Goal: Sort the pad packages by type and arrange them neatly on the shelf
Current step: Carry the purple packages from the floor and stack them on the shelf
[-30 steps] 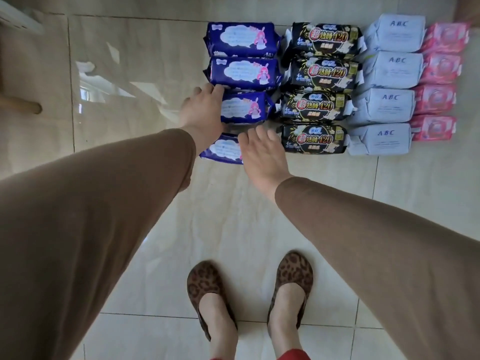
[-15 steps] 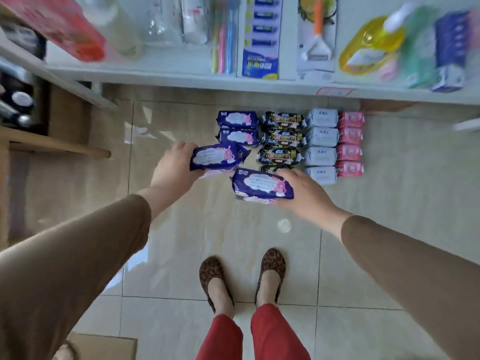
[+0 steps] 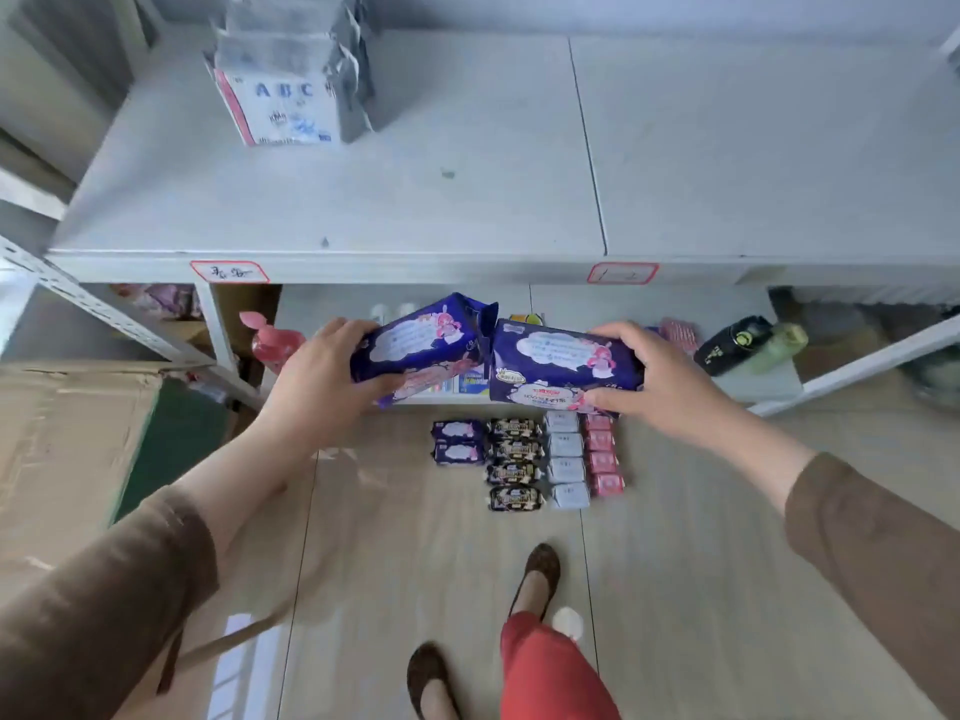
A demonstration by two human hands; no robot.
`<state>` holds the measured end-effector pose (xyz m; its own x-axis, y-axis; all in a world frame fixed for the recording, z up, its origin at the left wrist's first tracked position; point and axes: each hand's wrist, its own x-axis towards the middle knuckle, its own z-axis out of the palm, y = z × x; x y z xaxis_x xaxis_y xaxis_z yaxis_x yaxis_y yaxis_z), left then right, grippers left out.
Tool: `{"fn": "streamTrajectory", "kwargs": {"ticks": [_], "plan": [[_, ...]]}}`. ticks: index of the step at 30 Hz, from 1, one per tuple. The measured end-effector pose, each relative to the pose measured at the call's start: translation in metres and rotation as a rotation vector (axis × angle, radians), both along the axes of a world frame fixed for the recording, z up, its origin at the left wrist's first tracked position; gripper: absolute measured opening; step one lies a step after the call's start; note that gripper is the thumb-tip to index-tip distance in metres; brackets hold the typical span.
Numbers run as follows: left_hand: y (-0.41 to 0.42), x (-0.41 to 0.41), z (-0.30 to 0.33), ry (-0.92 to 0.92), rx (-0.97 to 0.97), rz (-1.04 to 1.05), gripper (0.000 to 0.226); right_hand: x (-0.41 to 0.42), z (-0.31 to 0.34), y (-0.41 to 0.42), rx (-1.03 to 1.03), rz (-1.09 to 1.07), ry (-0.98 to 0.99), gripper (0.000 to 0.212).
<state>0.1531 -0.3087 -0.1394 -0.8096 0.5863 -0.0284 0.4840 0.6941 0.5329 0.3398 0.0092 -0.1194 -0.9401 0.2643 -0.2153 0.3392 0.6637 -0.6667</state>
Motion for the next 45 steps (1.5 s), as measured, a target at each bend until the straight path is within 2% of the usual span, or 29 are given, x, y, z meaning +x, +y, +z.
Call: {"fn": "streamTrajectory", "kwargs": {"ticks": [8,14,22,26,31,35,40,45], "plan": [[0.091,-0.087,0.11,0.173,-0.015,-0.091,0.052,-0.08,0.083,0.085,0.005,-0.011,0.207,0.057],[0.171,-0.179,0.143,0.321,-0.078,-0.081,0.052,-0.151,0.104,0.134,0.047,-0.013,0.26,0.054],[0.241,-0.327,0.141,0.421,-0.256,-0.11,0.044,-0.253,0.096,0.146,0.023,-0.088,0.314,0.05],[0.261,-0.408,0.132,0.581,-0.403,-0.118,0.044,-0.31,0.081,0.133,0.028,-0.113,0.346,0.05],[0.28,-0.482,0.112,0.666,-0.444,-0.134,0.042,-0.367,0.064,0.116,0.012,-0.166,0.325,0.053],[0.286,-0.518,0.095,0.672,-0.461,-0.119,0.04,-0.397,0.058,0.108,-0.014,-0.203,0.307,0.054],[0.289,-0.538,0.083,0.644,-0.343,-0.155,0.048,-0.435,0.054,0.102,0.019,-0.207,0.262,0.055],[0.291,-0.547,0.08,0.583,-0.418,-0.181,0.044,-0.477,0.049,0.098,0.034,-0.138,0.205,0.05]]}}
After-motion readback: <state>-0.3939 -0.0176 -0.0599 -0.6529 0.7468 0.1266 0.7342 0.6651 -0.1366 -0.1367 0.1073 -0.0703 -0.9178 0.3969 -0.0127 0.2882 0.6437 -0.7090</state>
